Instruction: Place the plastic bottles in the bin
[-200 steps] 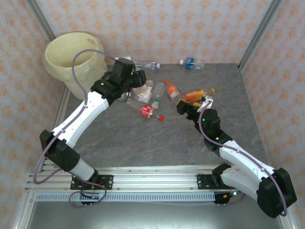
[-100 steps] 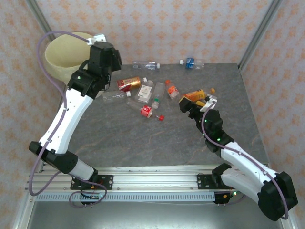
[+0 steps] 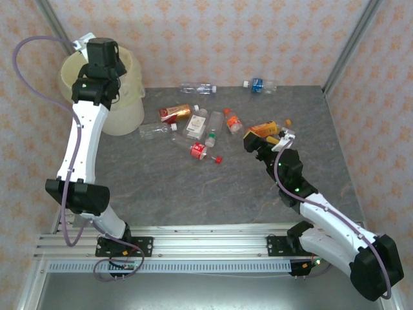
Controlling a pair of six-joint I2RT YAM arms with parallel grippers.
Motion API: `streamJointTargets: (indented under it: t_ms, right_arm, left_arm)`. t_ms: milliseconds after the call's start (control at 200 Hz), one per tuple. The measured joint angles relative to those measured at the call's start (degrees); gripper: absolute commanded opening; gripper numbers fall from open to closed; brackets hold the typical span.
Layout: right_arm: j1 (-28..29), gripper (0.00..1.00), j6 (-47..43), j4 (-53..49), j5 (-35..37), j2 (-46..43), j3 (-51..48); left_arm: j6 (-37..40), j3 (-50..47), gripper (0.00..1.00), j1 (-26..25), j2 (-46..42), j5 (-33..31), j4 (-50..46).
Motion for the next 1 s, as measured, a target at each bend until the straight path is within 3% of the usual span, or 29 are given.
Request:
streamJointTargets:
  t_ms: [330, 535, 776, 886, 1001]
  right_arm:
    - [0.0, 0.99, 0.1, -1.3, 0.5, -0.9, -0.6]
    - [0.0, 0.99, 1.3, -1.8, 1.5, -0.9, -0.7]
    - [0.0, 0.99, 2.6, -2.7, 2.9, -0.9, -1.2]
    - [0.0, 0.99, 3.1, -2.9, 3.7, -0.9, -1.4]
    - [0.0, 0.99, 3.5, -2.9, 4.6, -0.9, -1.6]
  left_arm:
    - [-10.1, 9.9, 0.55, 7.3, 12.3, 3.2, 1.2]
    - [-15.4, 24.5, 0.56, 8.8, 26.0, 3.5, -2.7]
    - [-20.3, 26.7, 0.57, 9.3, 33.0, 4.6, -5.3]
    - [-22.5, 26.8, 0.60, 9.6, 34.3, 5.4, -5.9]
    - [-24.3, 27.8, 0.71, 9.9, 35.5, 6.8, -6.5]
